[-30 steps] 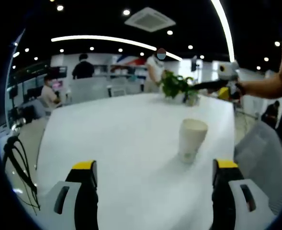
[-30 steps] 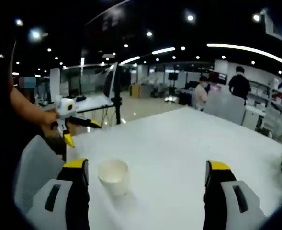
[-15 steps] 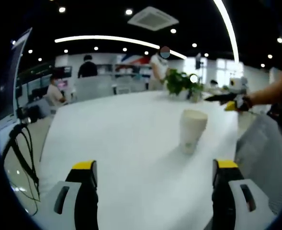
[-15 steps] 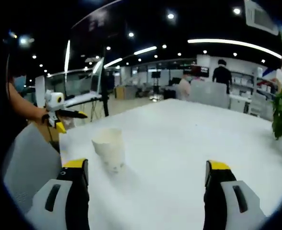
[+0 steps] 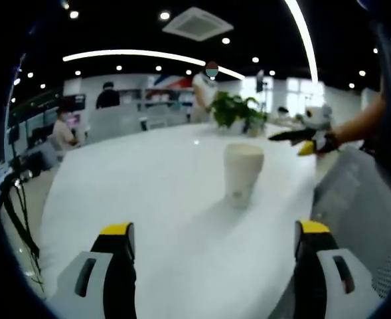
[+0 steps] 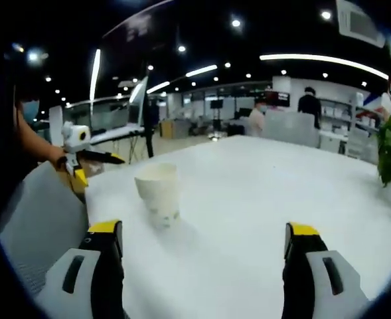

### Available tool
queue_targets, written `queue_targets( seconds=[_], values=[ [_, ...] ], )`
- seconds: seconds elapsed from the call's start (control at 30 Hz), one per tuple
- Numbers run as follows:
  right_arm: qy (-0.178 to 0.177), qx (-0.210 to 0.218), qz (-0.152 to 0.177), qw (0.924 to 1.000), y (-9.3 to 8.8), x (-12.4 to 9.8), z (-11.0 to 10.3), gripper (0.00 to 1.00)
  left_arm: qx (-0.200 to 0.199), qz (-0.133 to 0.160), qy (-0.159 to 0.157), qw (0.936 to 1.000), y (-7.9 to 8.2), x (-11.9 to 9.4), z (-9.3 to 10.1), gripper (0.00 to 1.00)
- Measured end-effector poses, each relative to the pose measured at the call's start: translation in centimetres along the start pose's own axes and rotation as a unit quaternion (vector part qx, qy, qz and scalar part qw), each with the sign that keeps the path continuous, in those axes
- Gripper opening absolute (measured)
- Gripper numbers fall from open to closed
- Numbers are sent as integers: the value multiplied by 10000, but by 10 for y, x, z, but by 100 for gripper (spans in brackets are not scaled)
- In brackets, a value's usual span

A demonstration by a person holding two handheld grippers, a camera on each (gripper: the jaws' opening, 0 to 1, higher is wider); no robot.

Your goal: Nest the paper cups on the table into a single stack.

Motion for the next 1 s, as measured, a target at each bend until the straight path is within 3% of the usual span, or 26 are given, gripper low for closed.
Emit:
queue_targets(
  seconds=[0.13,0.23,0.33,0.47,0.87,1.0],
  values=[
    [313,-82,-28,9995,-2,9,-10,94,252,-385,-254,9986,-10,18,6,98],
    [525,-207,-100,9984,-2,19,-14,90,343,-383,-357,9980,-6,35,8,94],
    [722,-279,-134,9969,3,31,-16,77,429,-431,-480,9970,-2,52,7,91],
    [974,-408,-158,9943,11,51,-18,71,578,-476,-669,9950,7,73,8,86],
    [1676,-850,-528,9808,11,90,-29,52,907,-688,-1225,9859,16,110,16,68],
    [1839,-882,-562,9774,12,97,-32,48,949,-695,-1238,9853,18,117,16,66]
  ],
)
Point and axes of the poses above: the point that each gripper's makers call its tool centre point, and the gripper's own axes: x roughly forward along the fingers, z roughly to its right, y roughly out of its top, the point moved 6 cm from there along -x, roughly backward along the fingers, and after that the axes turned 8 degrees about -x, right-handed, at the moved point
